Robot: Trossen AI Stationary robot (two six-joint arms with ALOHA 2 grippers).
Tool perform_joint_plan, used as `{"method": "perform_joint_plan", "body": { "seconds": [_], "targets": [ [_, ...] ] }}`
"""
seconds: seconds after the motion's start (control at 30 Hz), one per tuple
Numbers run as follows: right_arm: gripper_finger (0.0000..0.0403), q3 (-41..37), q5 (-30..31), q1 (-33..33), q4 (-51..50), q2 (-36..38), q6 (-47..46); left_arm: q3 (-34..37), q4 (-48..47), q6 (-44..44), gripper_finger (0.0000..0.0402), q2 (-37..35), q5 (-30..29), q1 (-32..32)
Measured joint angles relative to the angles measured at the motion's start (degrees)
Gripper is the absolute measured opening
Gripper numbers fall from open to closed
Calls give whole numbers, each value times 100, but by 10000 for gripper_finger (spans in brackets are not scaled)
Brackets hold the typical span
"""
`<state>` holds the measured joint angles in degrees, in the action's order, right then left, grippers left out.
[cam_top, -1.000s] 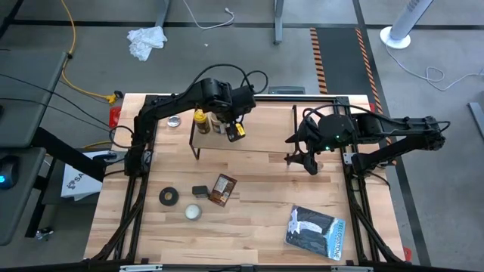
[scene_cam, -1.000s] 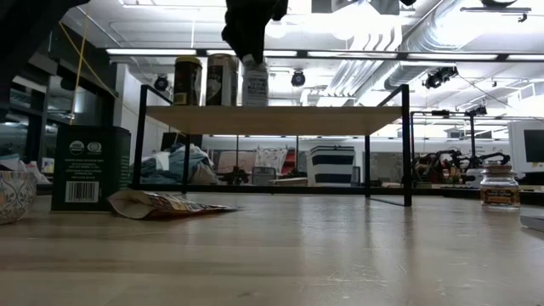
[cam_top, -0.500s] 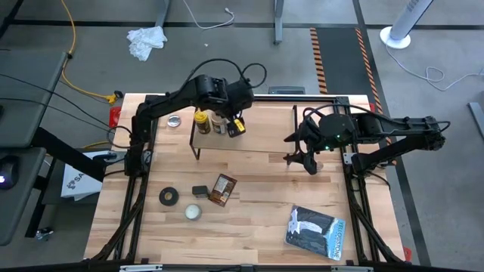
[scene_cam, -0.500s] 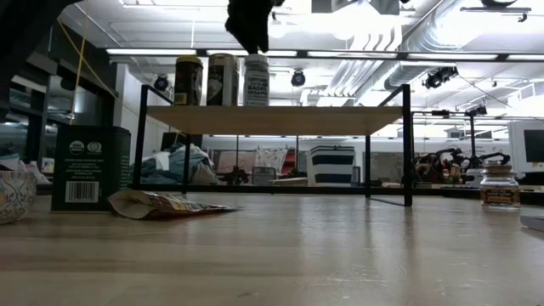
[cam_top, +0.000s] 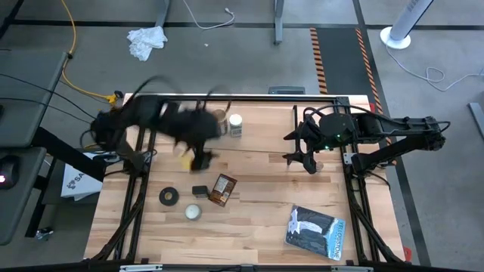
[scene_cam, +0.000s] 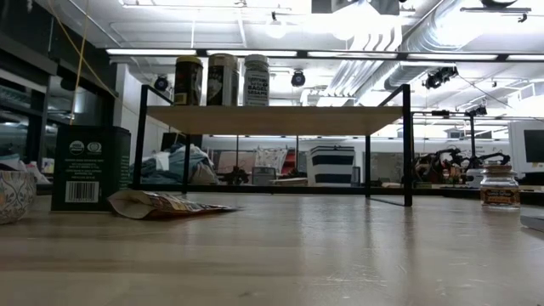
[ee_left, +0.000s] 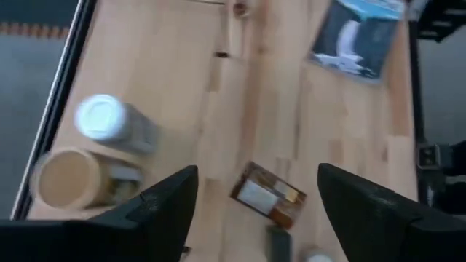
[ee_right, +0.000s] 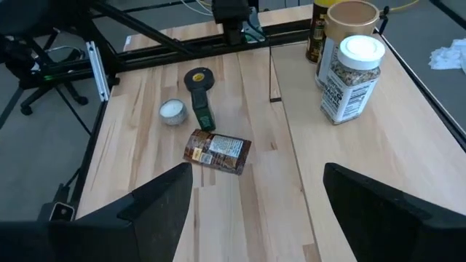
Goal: Shelf spices
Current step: Put the black seasoning can on the shelf
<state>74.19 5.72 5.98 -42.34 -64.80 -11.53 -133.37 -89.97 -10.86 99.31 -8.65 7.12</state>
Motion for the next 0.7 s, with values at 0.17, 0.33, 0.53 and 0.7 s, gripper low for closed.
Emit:
{"method": "perform_joint_plan", "body": {
  "seconds": [0.17,0.33,0.53,0.7],
  "targets": [
    [307,0,-2,0,34,-8,66,893,9,-1309,258,-230,-1072,1723],
    [307,0,-204,0,84,-17,156,2296,348,-2676,245,-156,-1236,2755],
    [307,2,-723,40,216,-69,153,3368,1371,-4401,243,-184,-688,2910],
    [307,2,-918,330,412,-403,357,3378,1592,-4600,243,-230,-820,2775]
  ]
}}
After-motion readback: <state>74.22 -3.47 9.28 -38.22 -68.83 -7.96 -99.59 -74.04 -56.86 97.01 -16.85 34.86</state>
